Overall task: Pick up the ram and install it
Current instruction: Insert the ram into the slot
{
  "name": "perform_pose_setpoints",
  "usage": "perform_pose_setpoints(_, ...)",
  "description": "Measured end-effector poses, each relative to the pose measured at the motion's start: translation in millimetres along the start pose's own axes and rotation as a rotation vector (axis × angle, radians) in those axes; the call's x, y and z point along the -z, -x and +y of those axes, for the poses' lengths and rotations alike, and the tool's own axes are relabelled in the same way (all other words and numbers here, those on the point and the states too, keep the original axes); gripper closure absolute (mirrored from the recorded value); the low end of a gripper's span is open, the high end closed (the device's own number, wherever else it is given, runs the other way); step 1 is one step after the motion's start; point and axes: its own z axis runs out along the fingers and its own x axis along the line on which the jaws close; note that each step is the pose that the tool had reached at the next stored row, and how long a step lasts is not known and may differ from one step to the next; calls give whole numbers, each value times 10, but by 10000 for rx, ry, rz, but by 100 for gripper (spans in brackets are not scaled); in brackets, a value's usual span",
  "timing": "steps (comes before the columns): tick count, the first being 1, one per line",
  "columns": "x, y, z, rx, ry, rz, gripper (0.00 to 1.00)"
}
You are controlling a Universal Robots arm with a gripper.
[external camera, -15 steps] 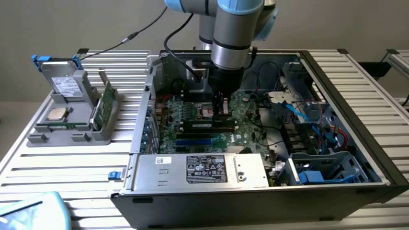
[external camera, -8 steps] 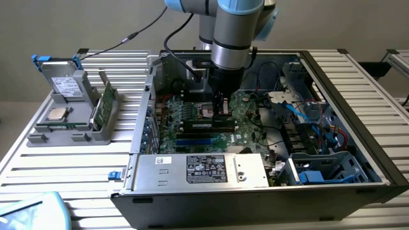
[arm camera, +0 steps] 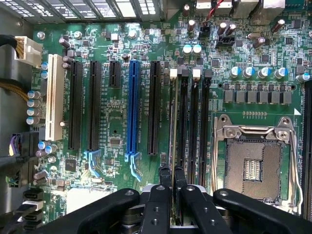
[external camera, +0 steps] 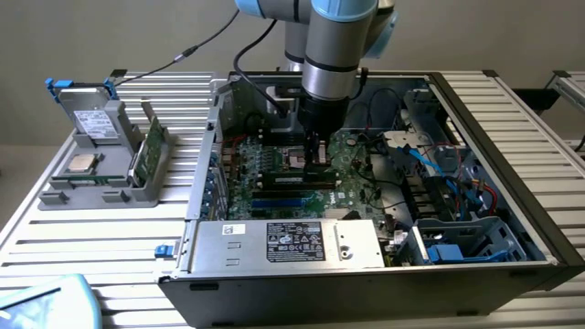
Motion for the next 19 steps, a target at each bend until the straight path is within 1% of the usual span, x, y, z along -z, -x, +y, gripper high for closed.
perform_pose_setpoints(6, 0, 0, 0, -112, 13, -8, 86)
perform_pose_setpoints(19, -1, 2, 0, -201, 23, -15, 86)
